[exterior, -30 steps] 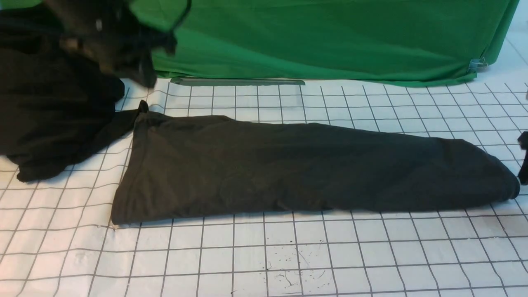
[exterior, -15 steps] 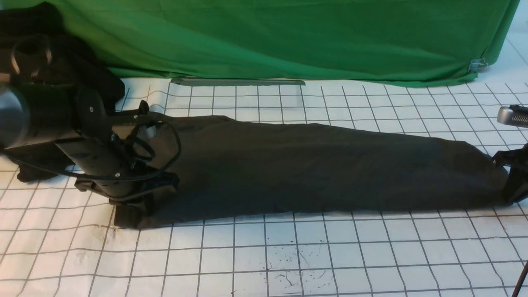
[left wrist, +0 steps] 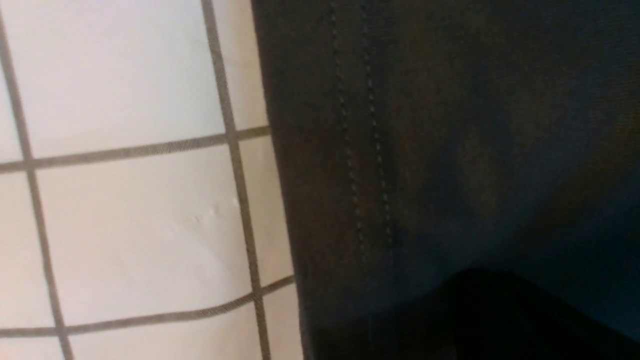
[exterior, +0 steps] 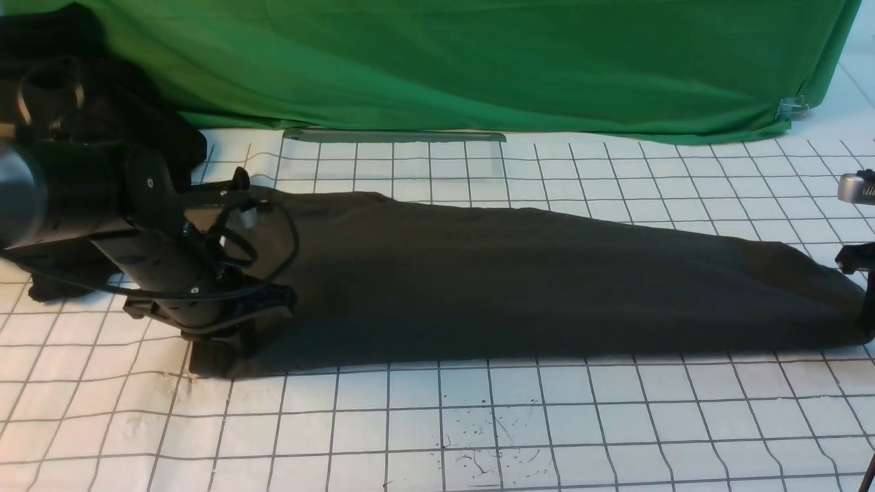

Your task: Fold a long-sleeved shirt over a white checkered tablecloth.

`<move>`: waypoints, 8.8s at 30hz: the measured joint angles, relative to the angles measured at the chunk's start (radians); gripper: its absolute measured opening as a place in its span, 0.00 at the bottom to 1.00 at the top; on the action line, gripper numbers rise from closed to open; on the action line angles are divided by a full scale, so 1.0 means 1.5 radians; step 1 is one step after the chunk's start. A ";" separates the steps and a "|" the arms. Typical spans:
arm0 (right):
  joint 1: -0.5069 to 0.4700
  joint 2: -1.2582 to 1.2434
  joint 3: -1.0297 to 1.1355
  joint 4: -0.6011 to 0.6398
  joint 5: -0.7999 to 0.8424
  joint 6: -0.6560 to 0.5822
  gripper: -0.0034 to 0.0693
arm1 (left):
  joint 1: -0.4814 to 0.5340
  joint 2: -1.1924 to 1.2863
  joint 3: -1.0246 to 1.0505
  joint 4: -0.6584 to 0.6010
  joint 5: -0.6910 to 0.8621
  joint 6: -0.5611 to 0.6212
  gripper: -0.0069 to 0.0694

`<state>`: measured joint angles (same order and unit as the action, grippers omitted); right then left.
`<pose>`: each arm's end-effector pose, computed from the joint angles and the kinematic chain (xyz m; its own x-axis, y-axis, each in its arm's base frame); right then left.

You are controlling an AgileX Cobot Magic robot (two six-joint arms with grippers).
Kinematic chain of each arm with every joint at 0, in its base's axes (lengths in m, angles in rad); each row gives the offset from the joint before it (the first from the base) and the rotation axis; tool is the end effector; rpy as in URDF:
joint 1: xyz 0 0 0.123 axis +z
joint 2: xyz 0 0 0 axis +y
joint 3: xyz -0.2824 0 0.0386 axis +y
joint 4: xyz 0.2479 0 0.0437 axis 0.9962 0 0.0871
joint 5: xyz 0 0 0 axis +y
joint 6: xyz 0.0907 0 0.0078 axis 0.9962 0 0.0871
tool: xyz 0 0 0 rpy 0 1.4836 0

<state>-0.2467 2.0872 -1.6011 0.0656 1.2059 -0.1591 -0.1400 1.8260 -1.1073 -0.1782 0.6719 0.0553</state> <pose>0.3984 -0.0946 0.1815 -0.9935 0.1110 0.0247 0.1124 0.9915 0.0651 0.3436 -0.0586 0.1691 -0.9638 0.0509 -0.2617 0.0871 0.9878 -0.1288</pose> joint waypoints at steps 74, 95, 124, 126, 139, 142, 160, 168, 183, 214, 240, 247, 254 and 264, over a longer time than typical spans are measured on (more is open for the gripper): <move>0.600 -0.002 -0.229 0.206 -0.202 0.214 0.09 | 0.000 -0.297 0.012 0.002 0.087 -0.002 0.09; 0.619 0.128 -0.319 0.288 -0.174 0.070 0.69 | 0.000 -0.297 0.012 -0.002 0.075 -0.003 0.09; 0.469 0.012 -0.023 0.017 -0.019 0.060 0.04 | -0.048 0.024 -0.030 -0.099 0.019 0.039 0.09; 0.469 0.012 0.005 0.015 -0.033 0.061 0.04 | -0.048 0.022 -0.024 -0.099 0.019 0.037 0.09; 0.469 -0.055 0.041 0.010 -0.017 0.059 0.04 | 0.004 -0.080 -0.123 -0.090 0.051 0.014 0.09; 0.469 -0.091 0.041 0.010 -0.018 0.059 0.04 | 0.015 -0.064 -0.172 -0.091 0.085 0.014 0.09; 0.469 -0.139 0.041 0.016 -0.026 0.059 0.04 | -0.009 0.108 -0.264 -0.098 0.124 0.067 0.64; 0.469 -0.139 0.041 0.016 -0.035 0.059 0.04 | -0.009 0.133 -0.265 -0.113 0.111 0.082 0.49; 0.469 -0.139 0.041 0.016 -0.039 0.059 0.04 | 0.000 0.124 -0.288 -0.083 0.135 0.088 0.12; 0.469 -0.040 -0.152 0.067 -0.143 0.086 0.04 | 0.010 0.037 -0.356 -0.079 0.295 0.082 0.31; 0.390 0.086 -0.193 0.163 -0.236 -0.010 0.53 | -0.122 0.046 -0.081 -0.048 0.061 0.085 0.09; 0.390 0.109 -0.193 0.164 -0.244 -0.029 0.29 | -0.122 0.048 -0.081 -0.050 0.056 0.085 0.09; 0.388 0.109 -0.221 0.165 -0.276 -0.031 0.09 | -0.122 0.049 -0.081 -0.052 0.050 0.085 0.09; 0.364 0.109 -0.226 0.165 -0.326 0.033 0.09 | -0.122 0.050 -0.081 -0.055 0.046 0.083 0.09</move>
<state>0.2996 2.2512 -1.9404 0.3137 0.7169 -0.1103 -0.3228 1.9007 -1.2290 -0.2601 0.7409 0.1791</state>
